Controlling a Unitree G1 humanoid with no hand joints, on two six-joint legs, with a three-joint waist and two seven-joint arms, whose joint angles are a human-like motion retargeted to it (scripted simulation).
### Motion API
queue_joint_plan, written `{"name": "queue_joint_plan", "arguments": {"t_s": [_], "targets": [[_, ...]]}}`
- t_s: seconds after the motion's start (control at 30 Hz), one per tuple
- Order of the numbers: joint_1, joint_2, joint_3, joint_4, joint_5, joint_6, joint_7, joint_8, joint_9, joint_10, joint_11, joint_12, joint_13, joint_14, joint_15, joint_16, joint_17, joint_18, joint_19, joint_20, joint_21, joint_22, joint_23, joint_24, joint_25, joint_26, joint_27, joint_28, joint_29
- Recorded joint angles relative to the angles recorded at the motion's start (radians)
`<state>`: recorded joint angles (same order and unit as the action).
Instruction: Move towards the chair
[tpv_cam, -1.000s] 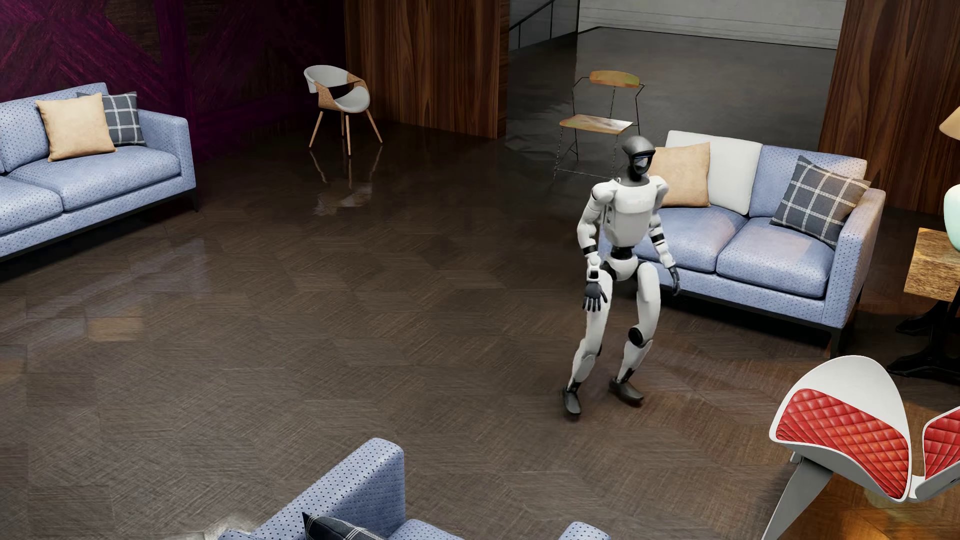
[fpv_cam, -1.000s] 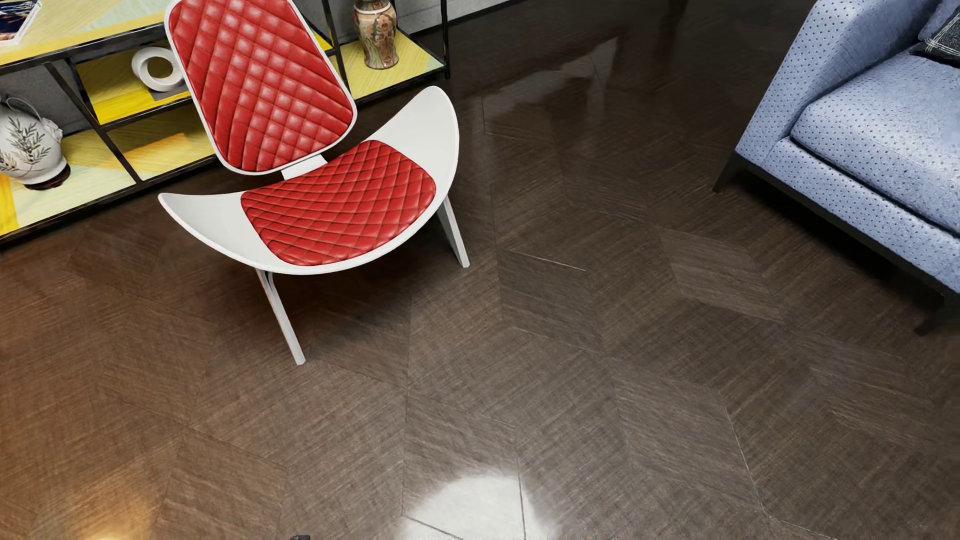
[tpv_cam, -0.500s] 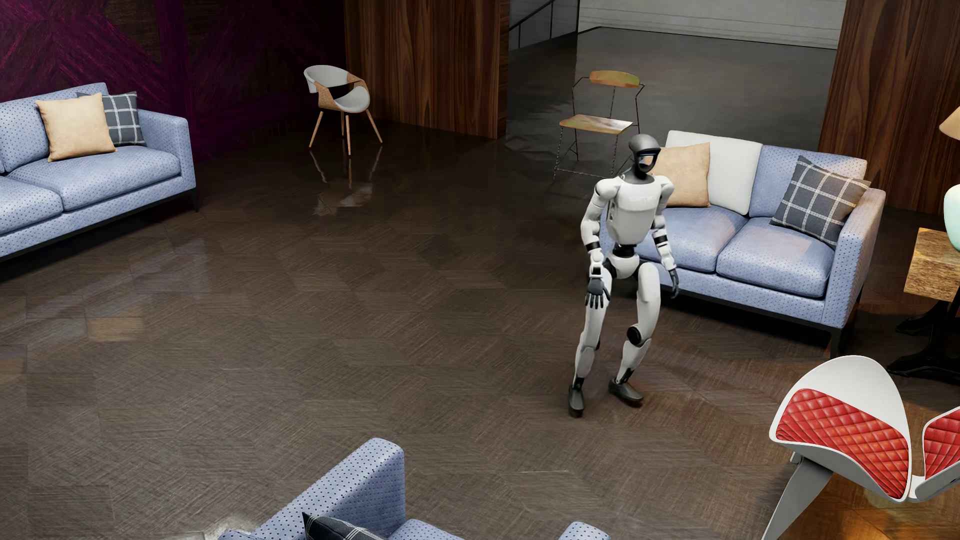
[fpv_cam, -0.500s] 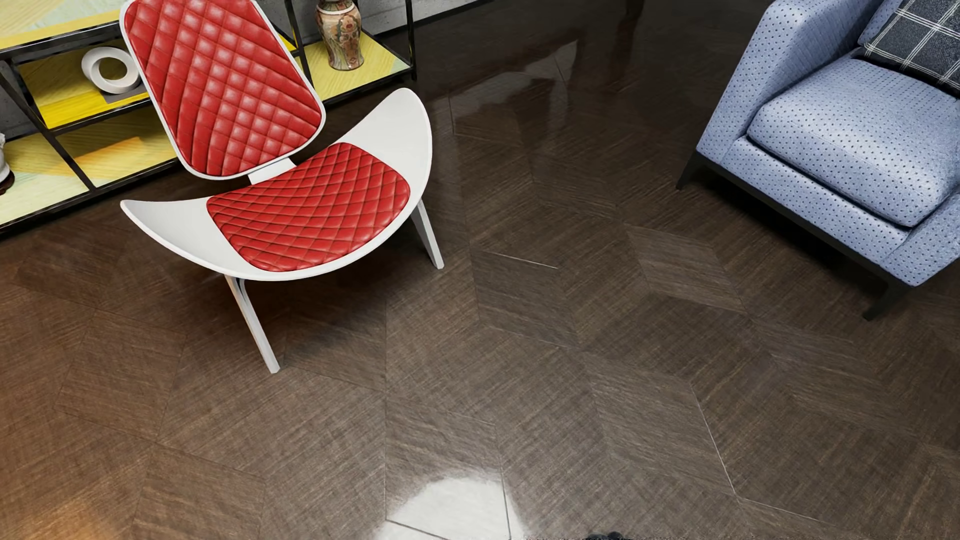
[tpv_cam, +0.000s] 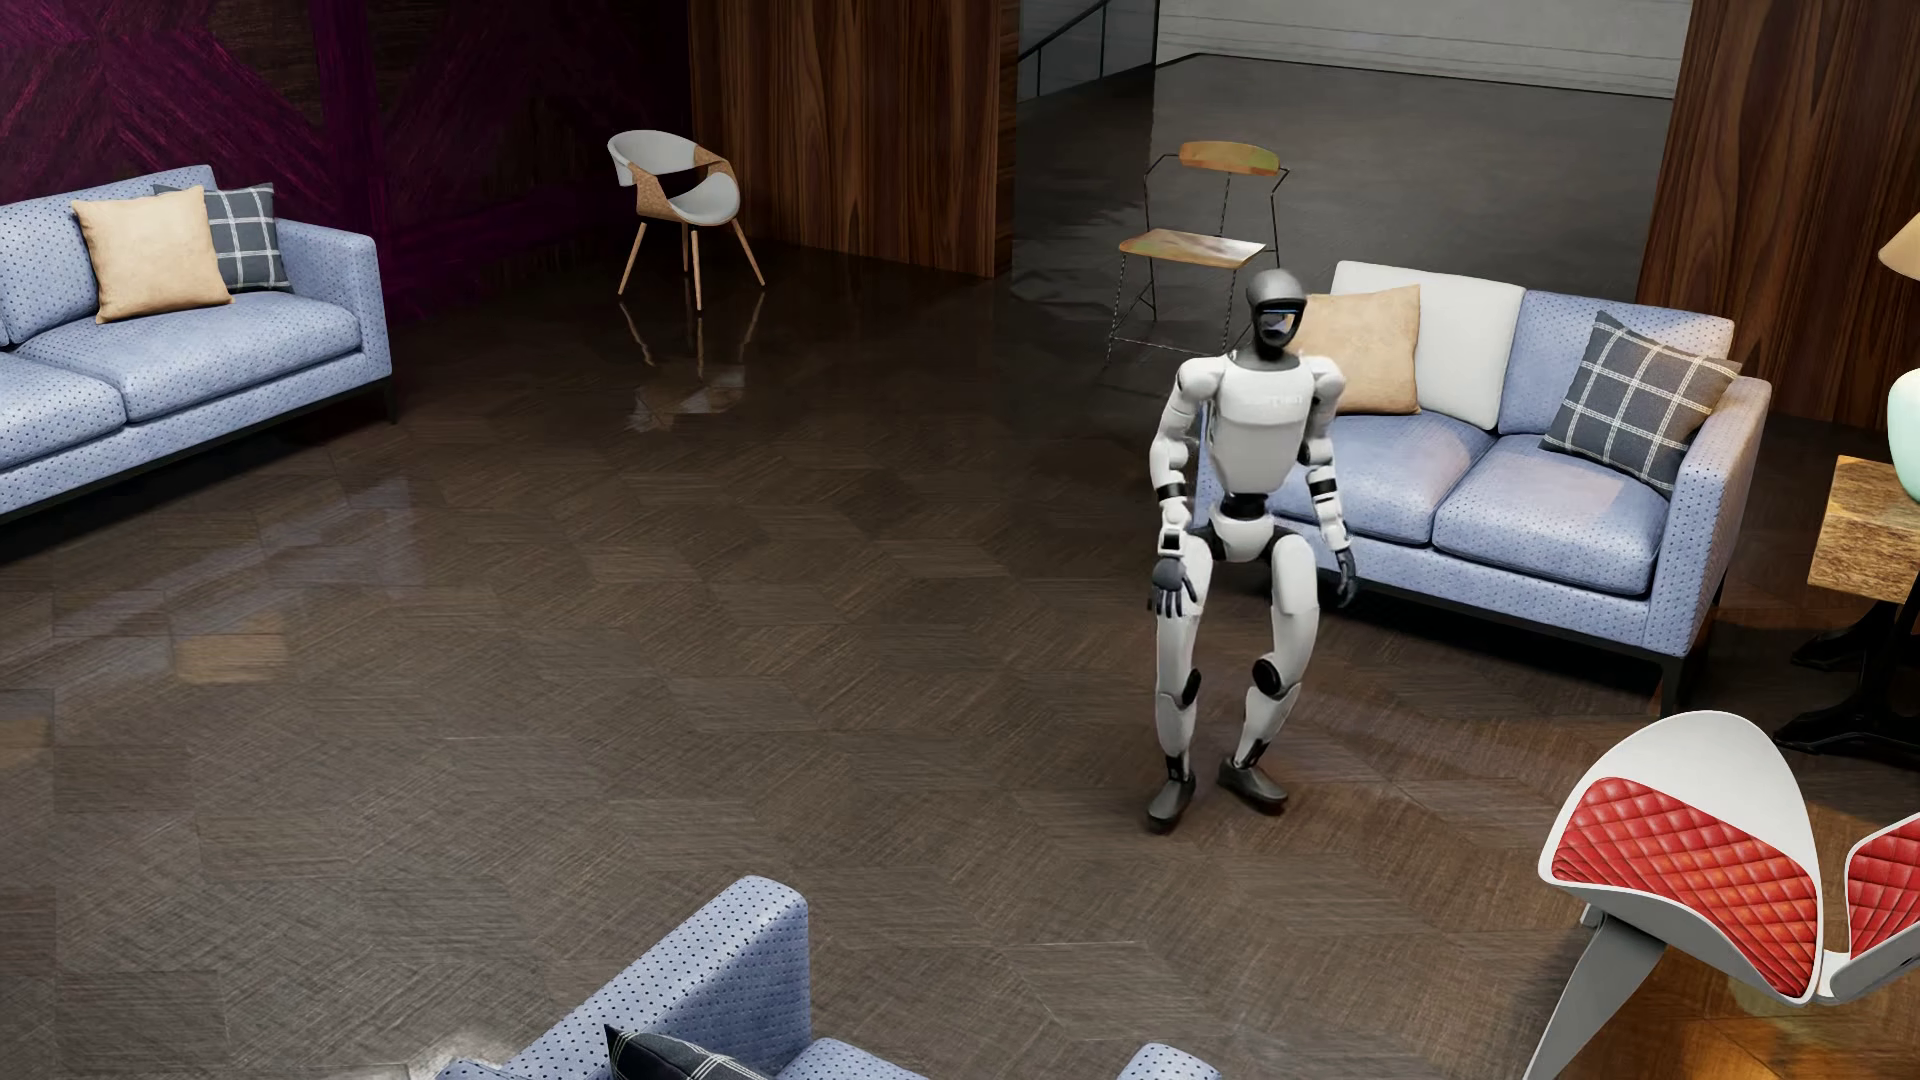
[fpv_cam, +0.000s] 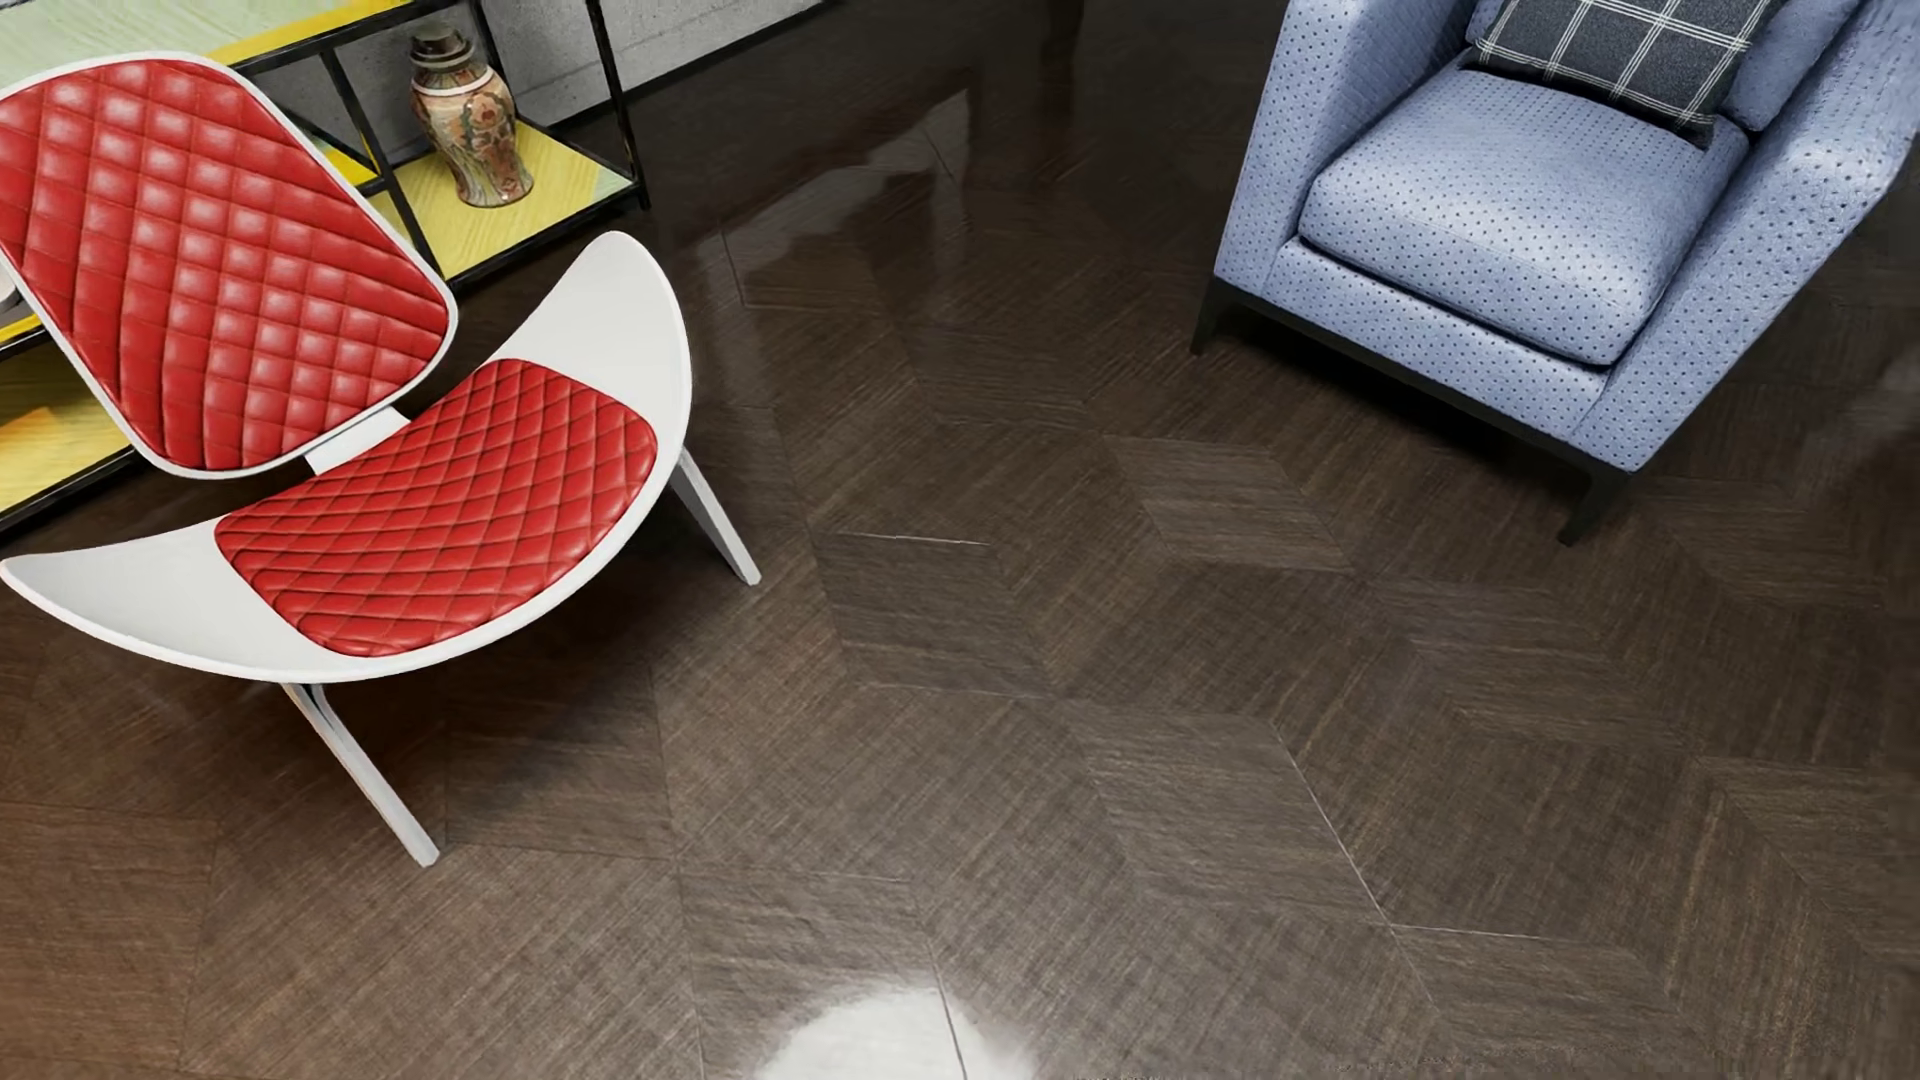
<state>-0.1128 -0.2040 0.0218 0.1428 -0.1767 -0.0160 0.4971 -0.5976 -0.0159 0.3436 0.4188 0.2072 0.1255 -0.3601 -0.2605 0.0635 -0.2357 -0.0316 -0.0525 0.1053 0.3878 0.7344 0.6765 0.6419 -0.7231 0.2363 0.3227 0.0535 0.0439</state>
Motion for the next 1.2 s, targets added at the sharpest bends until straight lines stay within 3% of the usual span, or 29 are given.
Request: {"name": "queue_joint_plan", "arguments": {"t_s": [0.17, 0.27, 0.37, 0.43, 0.5, 0.53, 0.6, 0.73, 0.87, 0.97, 1.1, 1.2], "targets": [[-0.088, 0.005, 0.001, 0.136, 0.078, 0.019, 0.001, 0.075, 0.011, 0.296, 0.003, 0.001, 0.009, 0.015, -0.030, -0.001, 0.026, -0.038, -0.011, 0.007, 0.019, -0.028, 0.037, 0.002, 0.004, -0.004, 0.007, 0.007, 0.006], [-0.218, 0.001, 0.019, 0.198, 0.116, 0.033, -0.116, 0.143, 0.022, 0.551, 0.018, 0.013, 0.002, 0.058, -0.042, -0.002, 0.019, -0.004, -0.016, 0.020, 0.045, -0.044, 0.046, -0.001, -0.002, -0.004, 0.005, 0.014, 0.012], [-0.299, 0.006, 0.030, 0.157, 0.134, 0.038, -0.305, 0.221, 0.023, 0.555, 0.009, 0.033, -0.015, 0.021, -0.040, 0.007, 0.009, -0.054, 0.006, 0.017, 0.053, -0.031, 0.055, 0.005, 0.006, -0.003, 0.007, -0.008, 0.006], [-0.296, 0.001, 0.033, 0.093, 0.133, 0.036, -0.459, 0.283, 0.020, 0.415, 0.009, 0.047, -0.029, -0.008, -0.036, 0.007, 0.004, -0.100, 0.023, 0.028, 0.052, -0.020, 0.056, 0.008, 0.020, 0.002, 0.005, -0.014, -0.004], [-0.251, -0.001, 0.034, 0.012, 0.124, 0.032, -0.632, 0.352, 0.016, 0.237, 0.004, 0.061, -0.039, 0.034, -0.029, -0.002, -0.003, -0.146, 0.043, 0.038, 0.050, -0.009, 0.051, 0.010, 0.035, 0.006, 0.003, -0.014, -0.010], [-0.225, -0.003, 0.029, 0.004, 0.116, 0.031, -0.628, 0.383, 0.015, 0.197, 0.003, 0.067, -0.044, 0.055, -0.025, -0.007, -0.009, -0.160, 0.054, 0.038, 0.050, -0.003, 0.050, 0.013, 0.041, 0.006, 0.003, -0.014, -0.014], [-0.174, -0.018, 0.017, 0.005, 0.099, 0.032, -0.528, 0.442, 0.013, 0.149, 0.019, 0.077, -0.052, 0.017, -0.021, -0.013, -0.014, -0.106, 0.077, 0.025, 0.043, 0.006, 0.052, 0.025, 0.054, 0.003, 0.008, -0.016, -0.027], [-0.094, -0.026, 0.003, -0.045, 0.048, 0.023, -0.413, 0.538, 0.008, 0.047, -0.005, 0.064, -0.032, 0.018, 0.016, 0.006, -0.015, -0.066, 0.122, -0.030, 0.021, 0.029, 0.066, 0.070, 0.089, -0.003, 0.013, -0.034, -0.051], [-0.081, -0.075, 0.000, -0.098, -0.003, 0.011, -0.340, 0.599, 0.011, 0.041, 0.041, 0.030, 0.005, 0.002, 0.049, 0.022, -0.013, -0.028, 0.146, -0.010, 0.032, -0.010, 0.096, 0.033, 0.106, -0.006, 0.018, 0.004, -0.027], [-0.080, -0.162, 0.000, -0.117, -0.044, 0.006, -0.293, 0.564, 0.017, 0.049, 0.164, 0.022, 0.023, -0.014, 0.103, 0.033, -0.010, -0.009, 0.141, 0.004, 0.029, -0.043, 0.116, -0.001, 0.118, -0.023, 0.032, 0.026, -0.014], [-0.075, -0.270, -0.010, -0.135, -0.149, -0.007, -0.238, 0.366, 0.023, 0.049, 0.326, 0.007, 0.055, -0.028, 0.133, 0.042, 0.000, 0.004, 0.097, -0.018, -0.043, -0.065, 0.080, 0.000, 0.188, -0.045, 0.027, 0.022, -0.042], [-0.059, -0.296, -0.023, -0.140, -0.086, -0.011, -0.228, 0.379, 0.020, 0.040, 0.304, -0.001, 0.066, -0.032, 0.061, 0.029, -0.006, 0.006, 0.083, -0.035, -0.051, -0.074, 0.062, -0.002, 0.171, -0.055, 0.025, 0.023, -0.053]]}}
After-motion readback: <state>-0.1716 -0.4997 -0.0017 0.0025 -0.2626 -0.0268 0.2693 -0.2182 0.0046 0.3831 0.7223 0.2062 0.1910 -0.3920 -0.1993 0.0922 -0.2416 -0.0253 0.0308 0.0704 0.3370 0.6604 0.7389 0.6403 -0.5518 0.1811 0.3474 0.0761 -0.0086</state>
